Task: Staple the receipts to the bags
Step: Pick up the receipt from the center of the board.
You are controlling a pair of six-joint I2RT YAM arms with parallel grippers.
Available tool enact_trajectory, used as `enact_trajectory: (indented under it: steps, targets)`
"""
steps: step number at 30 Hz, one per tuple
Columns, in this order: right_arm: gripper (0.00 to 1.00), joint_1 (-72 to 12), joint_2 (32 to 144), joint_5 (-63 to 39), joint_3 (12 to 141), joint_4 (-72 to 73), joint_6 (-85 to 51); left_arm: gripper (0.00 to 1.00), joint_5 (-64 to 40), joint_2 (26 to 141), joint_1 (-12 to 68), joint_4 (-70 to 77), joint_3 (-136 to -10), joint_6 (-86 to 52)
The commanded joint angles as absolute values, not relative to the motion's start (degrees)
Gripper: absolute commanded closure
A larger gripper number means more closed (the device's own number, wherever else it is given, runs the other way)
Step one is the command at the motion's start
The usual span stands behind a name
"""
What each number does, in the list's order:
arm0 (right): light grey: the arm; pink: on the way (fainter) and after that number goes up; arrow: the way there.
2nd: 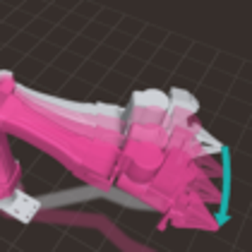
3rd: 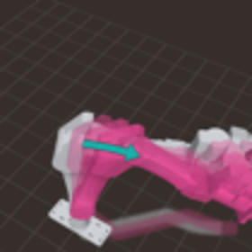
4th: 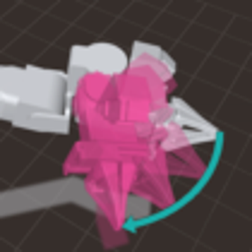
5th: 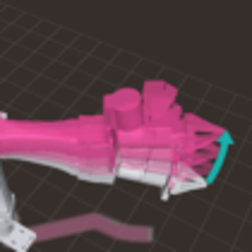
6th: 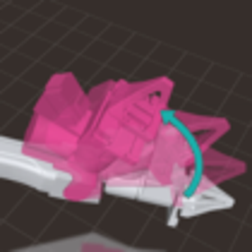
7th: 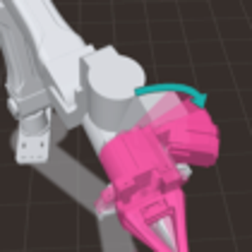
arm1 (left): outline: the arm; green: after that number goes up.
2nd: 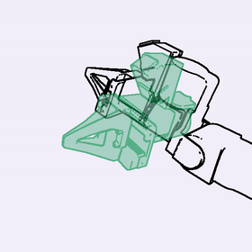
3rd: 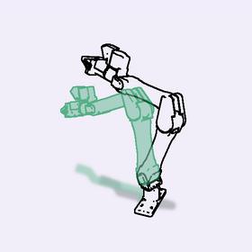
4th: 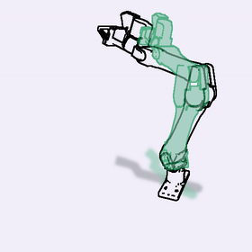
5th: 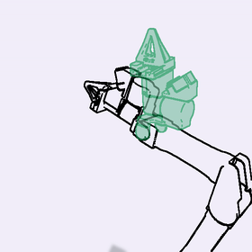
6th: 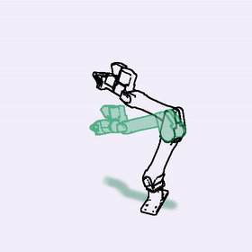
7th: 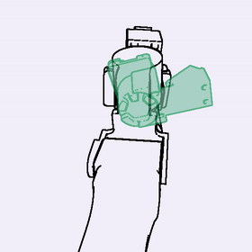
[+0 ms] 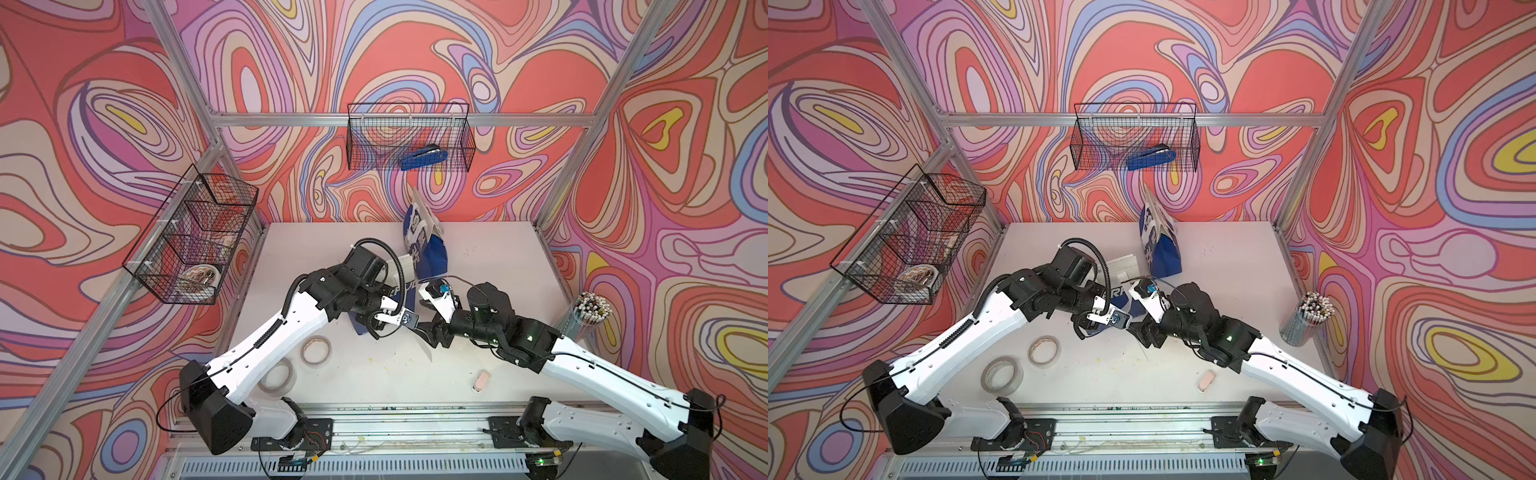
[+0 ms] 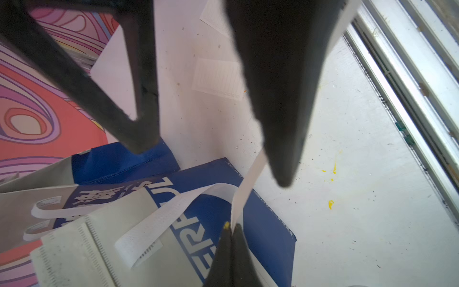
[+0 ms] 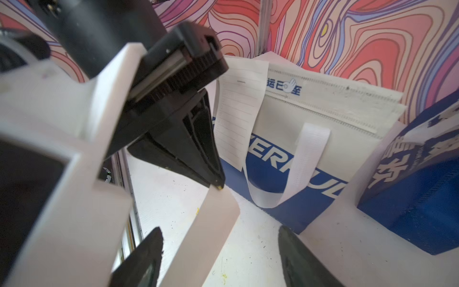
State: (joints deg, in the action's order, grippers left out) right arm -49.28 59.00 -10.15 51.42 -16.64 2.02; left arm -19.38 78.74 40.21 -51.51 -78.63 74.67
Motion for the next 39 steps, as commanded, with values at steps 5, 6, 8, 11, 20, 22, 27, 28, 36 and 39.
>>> enact_trajectory:
  steps: [5, 6, 8, 11, 20, 22, 27, 28, 36, 39]
  targets:
    - [0.26, -49.8, 53.6, -10.7, 48.2, -19.5, 2.7, 1.0, -18.1, 80.4, 40.5, -57.1, -82.3, 72.3]
    - [0.27, -49.8, 53.4, -11.2, 47.8, -20.5, 3.2, 1.0, -18.0, 80.7, 40.5, -57.6, -82.7, 72.2]
    - [0.28, -49.8, 53.1, -12.7, 46.9, -21.5, 4.0, 1.0, -17.9, 81.3, 40.5, -58.2, -83.3, 71.9]
    - [0.33, -49.8, 53.0, -14.2, 46.6, -22.1, 4.8, 1.0, -17.4, 81.9, 40.5, -58.5, -83.4, 71.5]
    - [0.35, -50.5, 54.3, -8.0, 48.2, -28.0, 6.0, 1.0, -15.4, 83.9, 40.8, -60.5, -85.3, 70.8]
    - [0.34, -50.6, 54.1, -7.1, 48.0, -28.8, 7.3, 1.0, -16.0, 84.1, 40.8, -60.7, -85.4, 70.5]
    - [0.33, -52.1, 52.8, -4.1, 47.8, -29.5, 10.1, 1.0, -16.0, 85.0, 40.9, -61.8, -86.2, 70.1]
    - [0.35, -52.4, 52.1, -2.8, 47.3, -29.0, 10.7, 1.0, -15.9, 85.1, 40.8, -61.9, -86.2, 70.1]
    - [0.77, -52.5, 53.5, -2.6, 46.0, -24.6, 10.8, 1.0, -17.3, 84.3, 40.9, -61.4, -86.2, 70.4]
    - [0.99, -52.5, 53.9, -2.0, 44.7, -21.8, 8.9, 1.0, -18.0, 83.0, 40.9, -60.2, -85.9, 69.8]
